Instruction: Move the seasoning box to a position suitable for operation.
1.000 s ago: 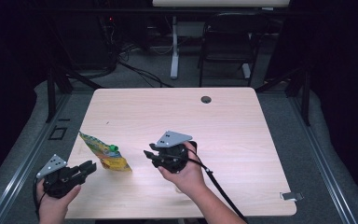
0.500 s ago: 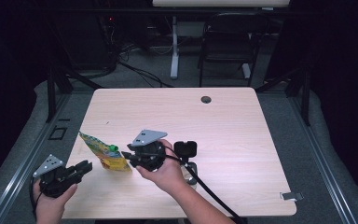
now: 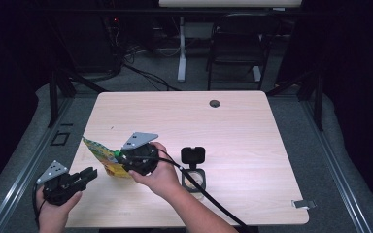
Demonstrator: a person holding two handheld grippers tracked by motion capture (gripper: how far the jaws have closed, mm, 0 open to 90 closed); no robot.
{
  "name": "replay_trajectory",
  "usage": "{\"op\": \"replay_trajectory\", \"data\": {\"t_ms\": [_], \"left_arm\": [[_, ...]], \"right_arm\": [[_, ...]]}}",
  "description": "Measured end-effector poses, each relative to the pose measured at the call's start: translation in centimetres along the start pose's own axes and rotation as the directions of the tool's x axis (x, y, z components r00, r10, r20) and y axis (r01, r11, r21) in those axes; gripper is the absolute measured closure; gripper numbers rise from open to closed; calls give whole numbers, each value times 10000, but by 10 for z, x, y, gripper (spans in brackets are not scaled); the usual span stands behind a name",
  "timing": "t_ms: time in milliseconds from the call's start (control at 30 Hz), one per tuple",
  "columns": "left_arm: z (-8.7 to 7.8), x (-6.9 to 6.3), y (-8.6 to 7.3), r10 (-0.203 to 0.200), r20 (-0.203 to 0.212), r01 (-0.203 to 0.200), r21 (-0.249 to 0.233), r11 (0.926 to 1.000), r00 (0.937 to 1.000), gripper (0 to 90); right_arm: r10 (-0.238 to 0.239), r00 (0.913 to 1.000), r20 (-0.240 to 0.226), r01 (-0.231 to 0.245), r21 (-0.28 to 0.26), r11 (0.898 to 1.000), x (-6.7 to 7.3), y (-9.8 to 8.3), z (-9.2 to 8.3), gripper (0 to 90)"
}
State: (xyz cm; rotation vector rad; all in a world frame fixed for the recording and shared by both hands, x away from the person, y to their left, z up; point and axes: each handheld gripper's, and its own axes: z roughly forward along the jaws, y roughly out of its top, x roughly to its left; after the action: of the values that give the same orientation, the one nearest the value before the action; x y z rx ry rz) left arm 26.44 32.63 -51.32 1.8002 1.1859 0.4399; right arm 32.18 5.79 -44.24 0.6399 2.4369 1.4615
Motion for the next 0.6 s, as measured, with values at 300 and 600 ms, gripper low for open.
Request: {"op": "replay_trajectory", "data": {"t_ms": [300, 600], "left_arm": [[2, -1, 0, 47, -8, -47, 20, 10000, 10000, 735], [2, -2, -1, 74, 19, -74, 26, 10000, 10000, 735]], "right_arm": [[-281, 9996, 59, 279, 213, 9994, 1, -1, 0, 753], [-337, 9994, 26, 337, 228, 9992, -6, -12, -24, 754]]}}
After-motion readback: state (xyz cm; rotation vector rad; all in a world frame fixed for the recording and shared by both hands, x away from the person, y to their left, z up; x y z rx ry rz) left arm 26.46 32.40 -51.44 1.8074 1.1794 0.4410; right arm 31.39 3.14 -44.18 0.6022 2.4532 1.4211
